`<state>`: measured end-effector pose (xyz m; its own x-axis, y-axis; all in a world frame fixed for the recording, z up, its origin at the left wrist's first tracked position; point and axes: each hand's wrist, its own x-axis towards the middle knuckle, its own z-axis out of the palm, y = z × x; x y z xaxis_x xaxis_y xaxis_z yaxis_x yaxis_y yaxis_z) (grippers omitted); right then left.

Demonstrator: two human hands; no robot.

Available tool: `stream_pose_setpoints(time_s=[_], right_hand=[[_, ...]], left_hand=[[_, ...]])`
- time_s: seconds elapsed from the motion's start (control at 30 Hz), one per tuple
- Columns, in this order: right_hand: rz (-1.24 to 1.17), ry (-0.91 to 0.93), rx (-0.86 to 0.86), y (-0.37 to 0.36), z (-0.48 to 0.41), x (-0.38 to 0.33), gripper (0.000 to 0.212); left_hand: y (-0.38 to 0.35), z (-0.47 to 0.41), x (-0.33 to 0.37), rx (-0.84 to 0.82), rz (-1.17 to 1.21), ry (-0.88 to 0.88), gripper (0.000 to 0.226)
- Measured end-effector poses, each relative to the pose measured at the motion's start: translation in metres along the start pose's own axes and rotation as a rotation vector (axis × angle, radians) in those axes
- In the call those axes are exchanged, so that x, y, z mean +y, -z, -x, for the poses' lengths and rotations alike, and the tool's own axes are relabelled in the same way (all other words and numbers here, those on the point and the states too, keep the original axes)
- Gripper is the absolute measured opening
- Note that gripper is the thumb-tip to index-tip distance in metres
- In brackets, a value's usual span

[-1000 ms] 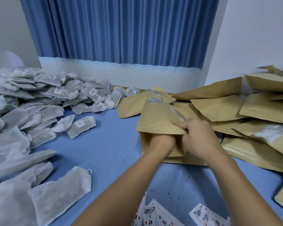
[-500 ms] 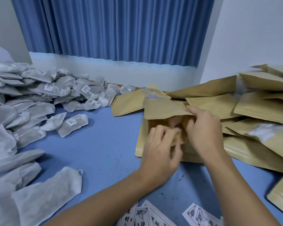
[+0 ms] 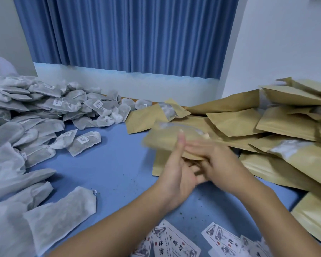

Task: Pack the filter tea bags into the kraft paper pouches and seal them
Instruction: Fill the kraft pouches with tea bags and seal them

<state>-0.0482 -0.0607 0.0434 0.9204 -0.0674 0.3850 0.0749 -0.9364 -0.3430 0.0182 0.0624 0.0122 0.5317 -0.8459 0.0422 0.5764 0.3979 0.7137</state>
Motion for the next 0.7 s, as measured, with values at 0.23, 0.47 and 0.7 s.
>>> stream_pose_setpoints(time_s=[0.23,0.47,0.7], right_hand=[[-0.051,-0.308,0.344,-0.013,0.058,0.008,0.045],[-0.958,-0.827,0.49,-0.038,0.086,0.01,0.029],[-1.059,-0.676,0.457,-0.04,0.093,0.001,0.026]], left_hand=[[0.001,0.001,-0.048,0.484,-0.054,0.041,0.041],[0.001,0.014,-0.066,0.443,-0.163,0.006,0.024],[0.002,0.02,-0.063,0.418,-0.299,0.085,0.021]])
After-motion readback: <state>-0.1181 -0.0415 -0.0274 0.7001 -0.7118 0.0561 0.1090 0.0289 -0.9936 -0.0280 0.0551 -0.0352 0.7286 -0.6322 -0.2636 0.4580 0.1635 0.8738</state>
